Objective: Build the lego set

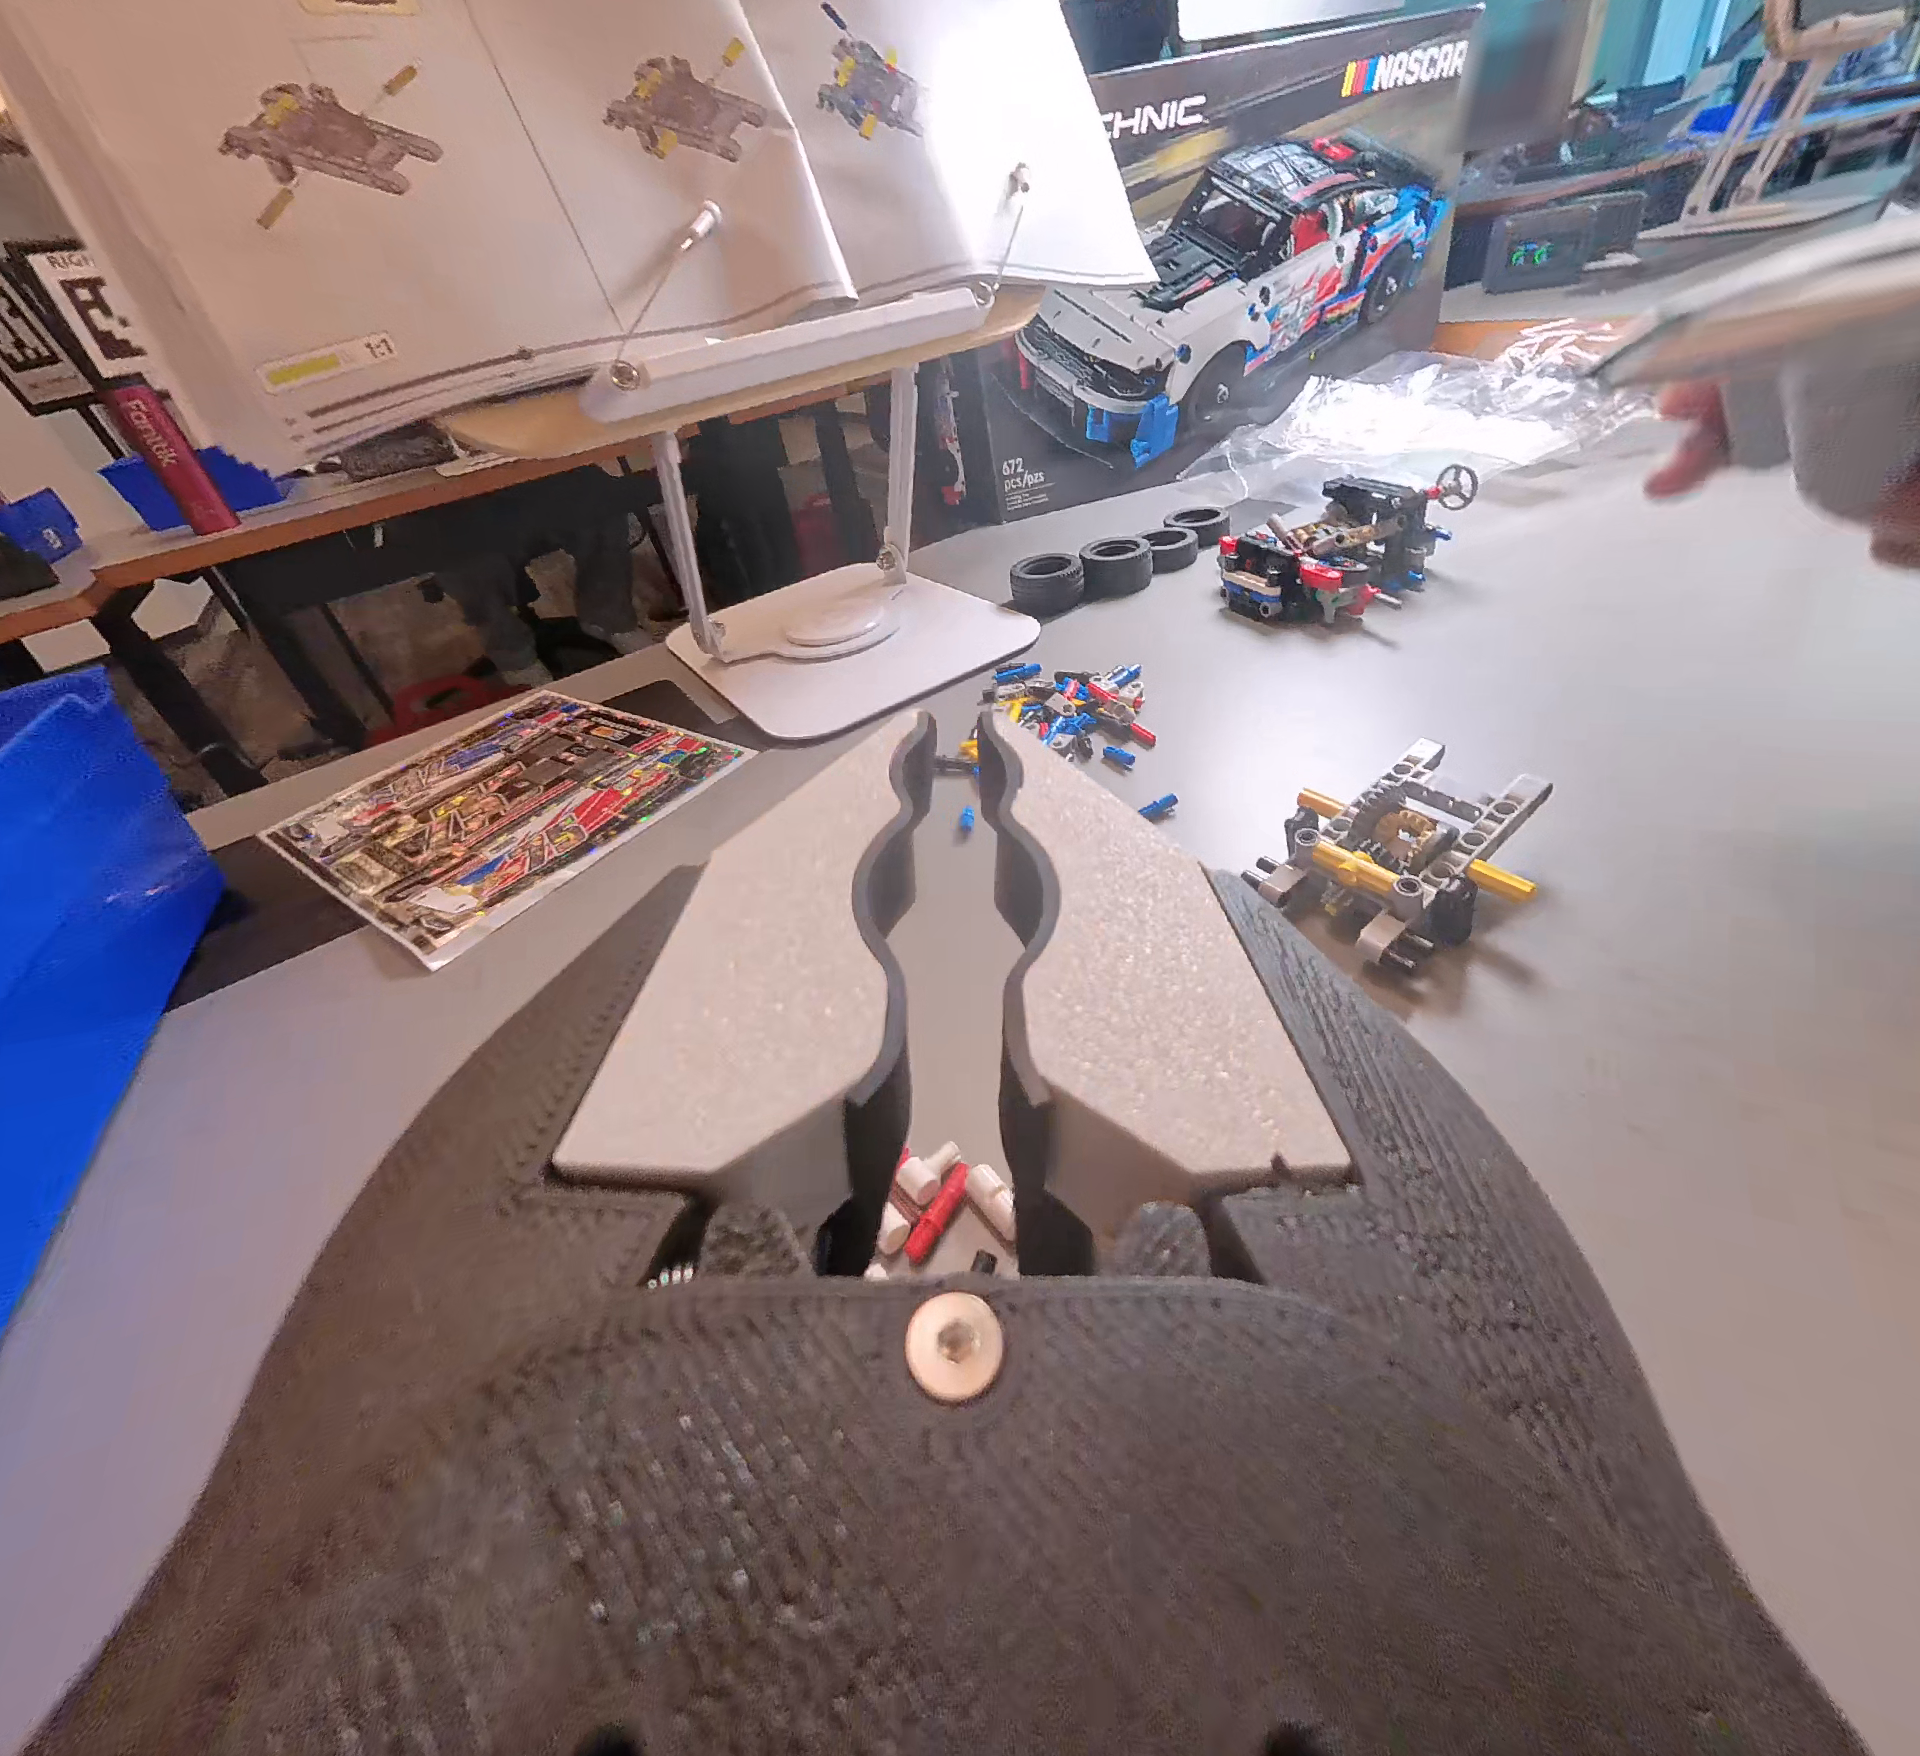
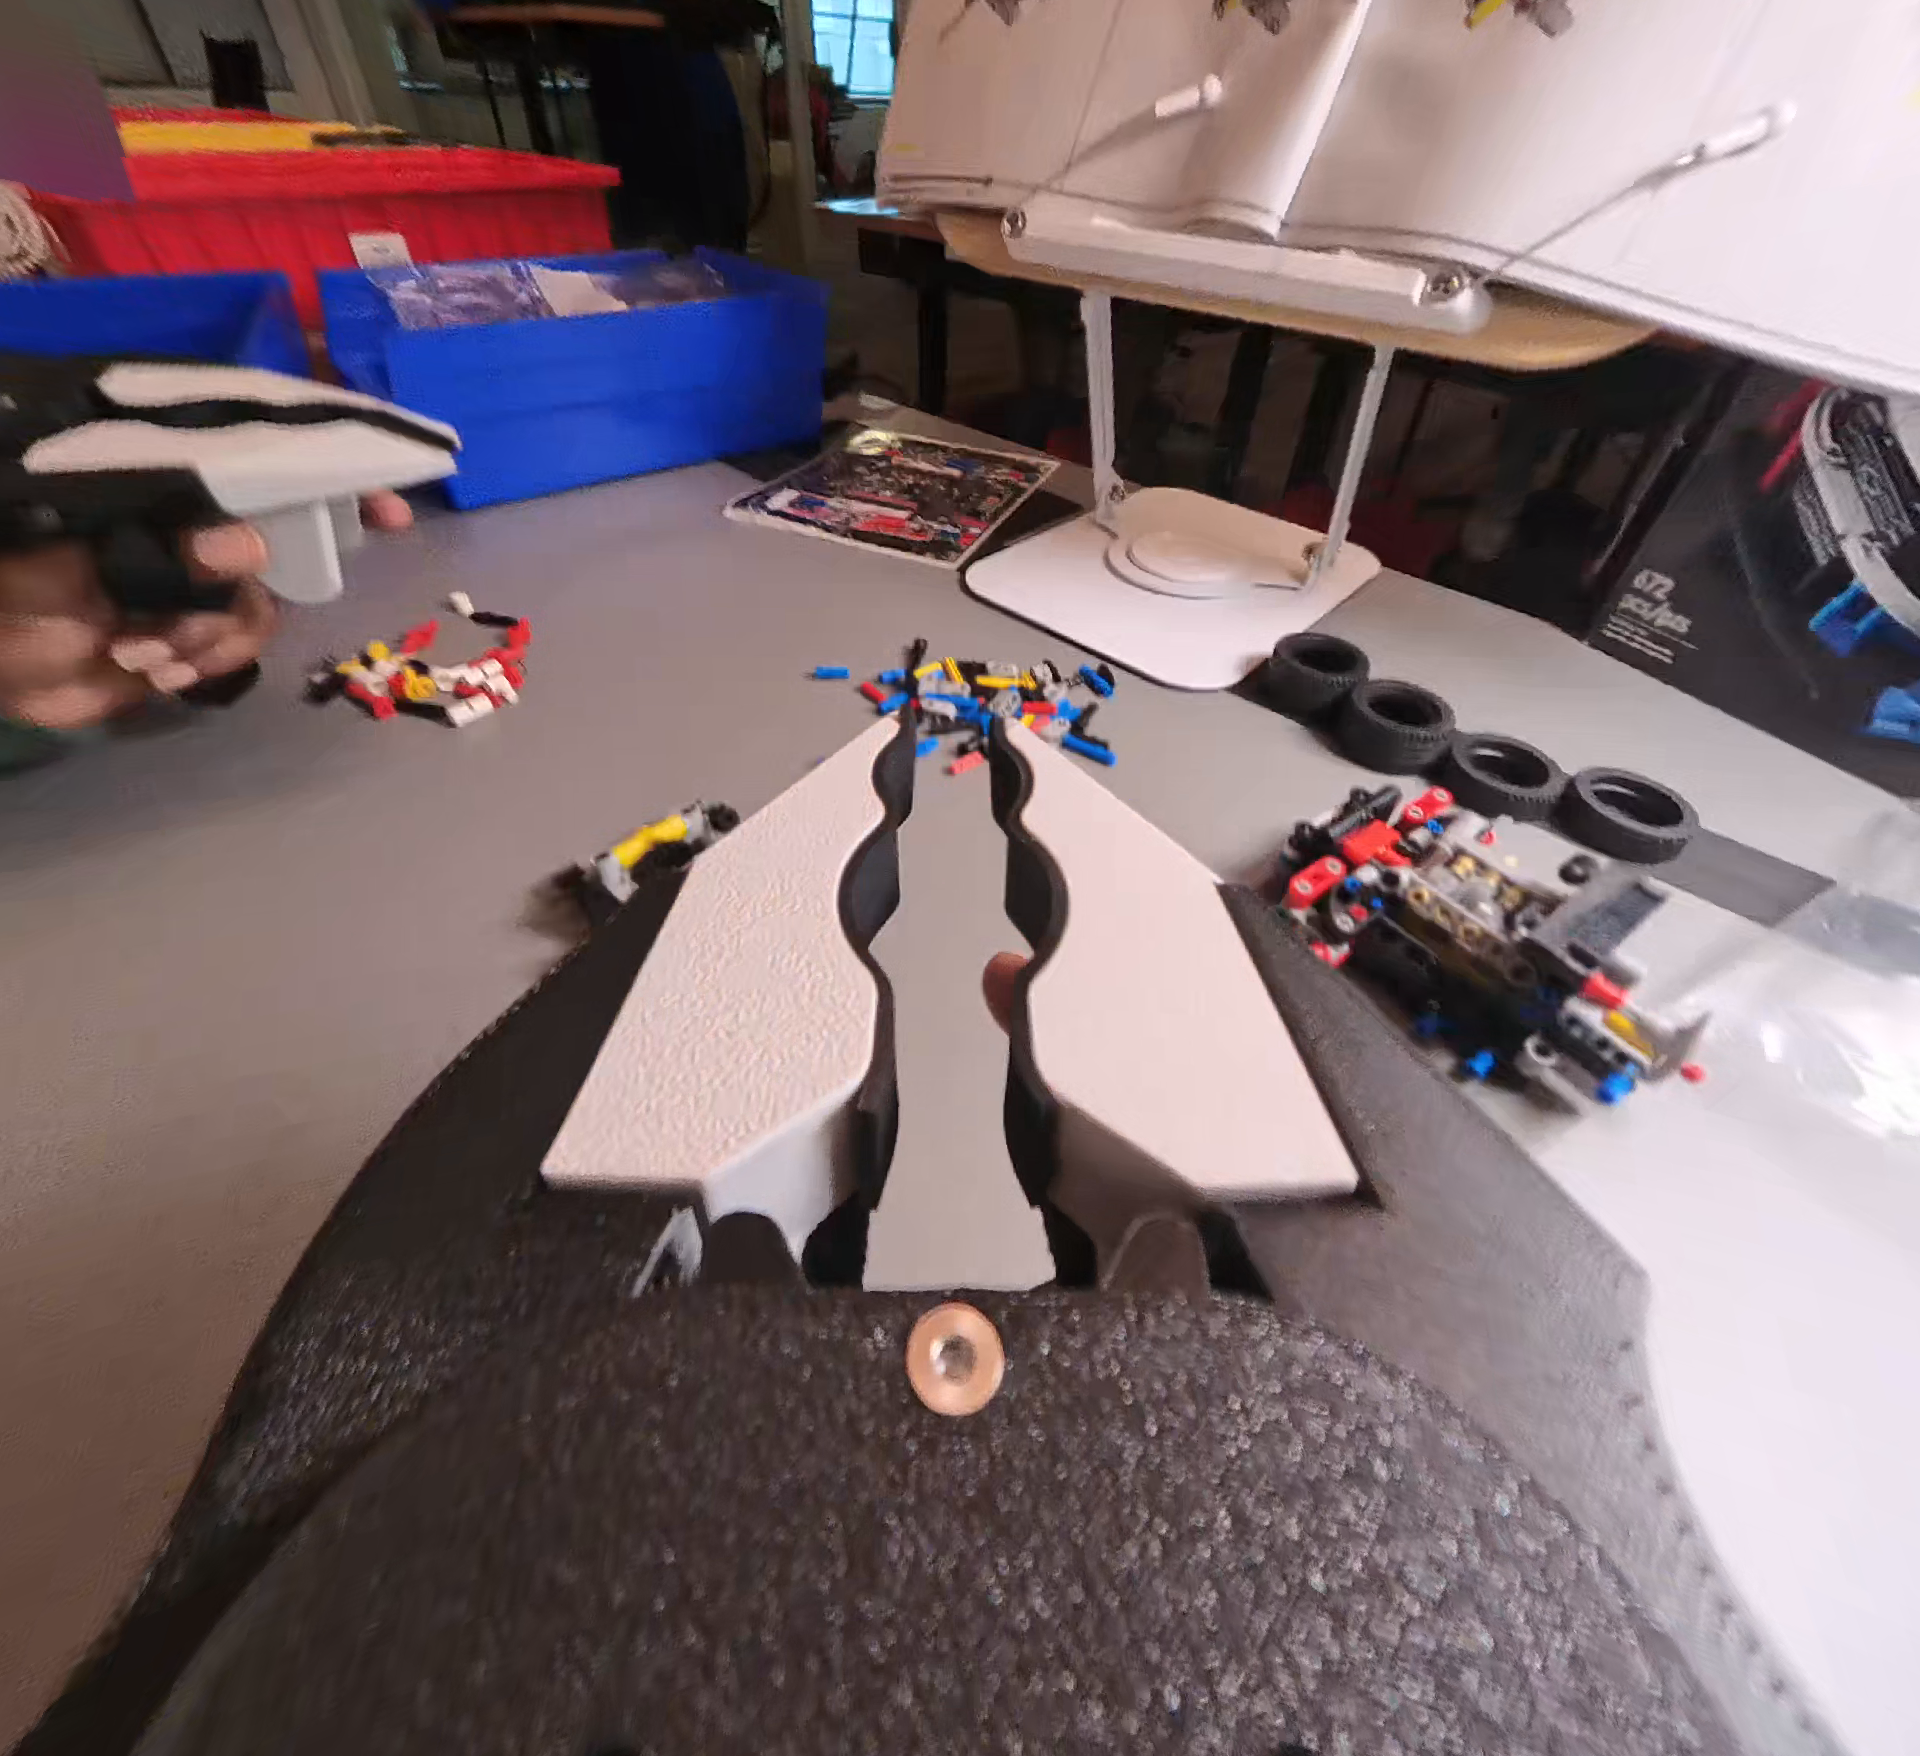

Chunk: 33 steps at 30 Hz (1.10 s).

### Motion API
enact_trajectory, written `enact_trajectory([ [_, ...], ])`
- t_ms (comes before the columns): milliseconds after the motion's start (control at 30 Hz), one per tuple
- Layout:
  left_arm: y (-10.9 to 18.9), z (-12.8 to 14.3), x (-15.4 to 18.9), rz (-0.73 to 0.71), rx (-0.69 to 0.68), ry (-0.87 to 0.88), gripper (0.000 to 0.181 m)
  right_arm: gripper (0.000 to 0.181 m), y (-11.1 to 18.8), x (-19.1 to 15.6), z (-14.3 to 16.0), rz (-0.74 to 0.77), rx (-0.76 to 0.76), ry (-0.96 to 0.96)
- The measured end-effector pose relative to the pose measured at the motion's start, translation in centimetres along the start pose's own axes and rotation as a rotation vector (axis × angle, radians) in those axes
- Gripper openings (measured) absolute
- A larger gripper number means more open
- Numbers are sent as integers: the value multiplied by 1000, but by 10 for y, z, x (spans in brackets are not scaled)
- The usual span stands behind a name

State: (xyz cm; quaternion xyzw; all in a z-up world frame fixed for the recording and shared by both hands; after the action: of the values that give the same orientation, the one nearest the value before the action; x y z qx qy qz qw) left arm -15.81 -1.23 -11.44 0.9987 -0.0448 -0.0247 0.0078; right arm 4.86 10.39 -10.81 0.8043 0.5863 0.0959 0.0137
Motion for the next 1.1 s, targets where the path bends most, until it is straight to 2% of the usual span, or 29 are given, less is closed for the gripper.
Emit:
enact_trajectory([
  [67,1,-1,-3,-9,5,14,5,12,0,-6,18,-18,-40,22],
  [167,8,-10,-9,-30,40,29,5,13,-6,-7,21,-24,-46,106],
  [367,31,-36,-35,-111,141,30,4,15,-10,-12,41,-50,-82,81],
  [467,39,-42,-50,-145,157,46,4,14,-10,-9,41,-41,-78,35],
  [533,45,-44,-58,-171,161,32,3,0,-11,-6,40,-22,-71,11],
  [667,56,-52,-73,-216,163,8,2,0,-11,-2,41,0,-64,-32],
  [767,59,-51,-79,-215,111,30,3,0,-11,-2,36,11,-36,-48],
  [833,59,-47,-82,-209,62,35,3,8,-12,-3,37,11,-39,-43],
  [1000,54,-17,-85,-167,-155,19,7,11,-12,-3,36,16,-33,-54],
  [1100,51,-8,-80,-127,-199,20,6,10,-11,-3,35,13,-28,-55],
])
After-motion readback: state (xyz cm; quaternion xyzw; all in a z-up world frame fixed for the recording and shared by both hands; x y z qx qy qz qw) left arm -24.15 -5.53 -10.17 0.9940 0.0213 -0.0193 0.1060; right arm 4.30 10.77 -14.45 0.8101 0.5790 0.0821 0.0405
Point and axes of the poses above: each gripper's, where its closed fingertips meet, y back along the fingers, z out of its underside, x = y × z across the jaws, the point moved 1 cm from there along y, back along the fingers, and after that the axes turned 6 degrees about y, right-handed, at the moved point
